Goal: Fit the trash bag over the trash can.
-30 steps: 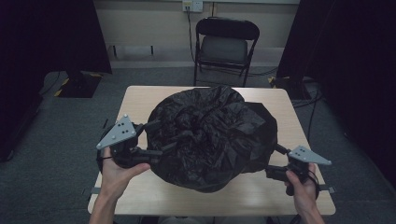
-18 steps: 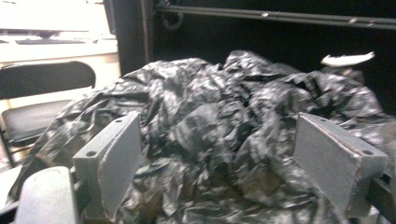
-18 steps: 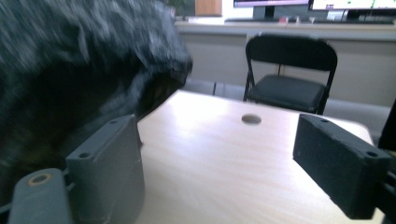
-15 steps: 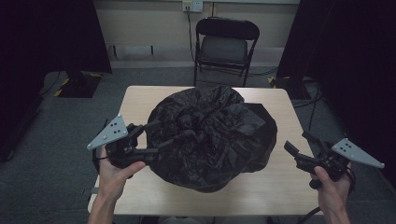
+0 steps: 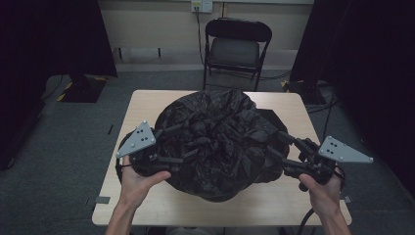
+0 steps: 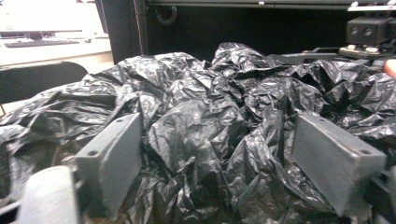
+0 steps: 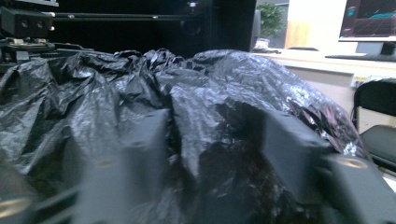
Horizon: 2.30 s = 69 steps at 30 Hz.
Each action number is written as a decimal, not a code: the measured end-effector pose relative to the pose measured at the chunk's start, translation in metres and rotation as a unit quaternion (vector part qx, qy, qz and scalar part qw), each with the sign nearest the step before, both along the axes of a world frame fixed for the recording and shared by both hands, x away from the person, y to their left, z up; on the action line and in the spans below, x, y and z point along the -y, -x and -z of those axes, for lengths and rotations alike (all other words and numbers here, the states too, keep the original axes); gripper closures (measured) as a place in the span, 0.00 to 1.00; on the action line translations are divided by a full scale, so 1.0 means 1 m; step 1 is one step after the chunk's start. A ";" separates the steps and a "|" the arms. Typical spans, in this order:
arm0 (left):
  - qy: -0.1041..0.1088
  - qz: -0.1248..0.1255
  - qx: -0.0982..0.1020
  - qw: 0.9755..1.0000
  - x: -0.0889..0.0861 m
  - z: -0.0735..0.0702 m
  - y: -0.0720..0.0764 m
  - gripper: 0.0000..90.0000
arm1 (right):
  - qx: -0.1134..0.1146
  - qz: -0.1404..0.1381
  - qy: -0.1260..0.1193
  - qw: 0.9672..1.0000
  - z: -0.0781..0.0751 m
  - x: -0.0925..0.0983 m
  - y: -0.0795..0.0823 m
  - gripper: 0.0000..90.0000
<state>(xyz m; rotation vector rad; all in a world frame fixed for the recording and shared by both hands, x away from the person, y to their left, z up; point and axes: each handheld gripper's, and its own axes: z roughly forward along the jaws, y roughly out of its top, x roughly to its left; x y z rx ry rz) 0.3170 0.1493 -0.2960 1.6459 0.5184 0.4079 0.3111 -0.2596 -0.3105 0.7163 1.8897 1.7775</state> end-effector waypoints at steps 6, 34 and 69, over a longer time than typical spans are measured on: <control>0.021 -0.003 -0.009 1.000 -0.011 0.002 -0.001 0.18 | 0.000 -0.007 0.005 1.000 0.012 0.011 0.004 0.94; 0.039 -0.012 0.005 0.999 -0.032 0.004 0.001 0.21 | -0.059 0.060 0.048 0.995 0.052 0.023 -0.002 0.61; 0.011 0.027 -0.029 0.999 -0.018 0.015 0.007 0.21 | -0.023 0.015 0.005 1.000 -0.001 0.020 -0.002 0.41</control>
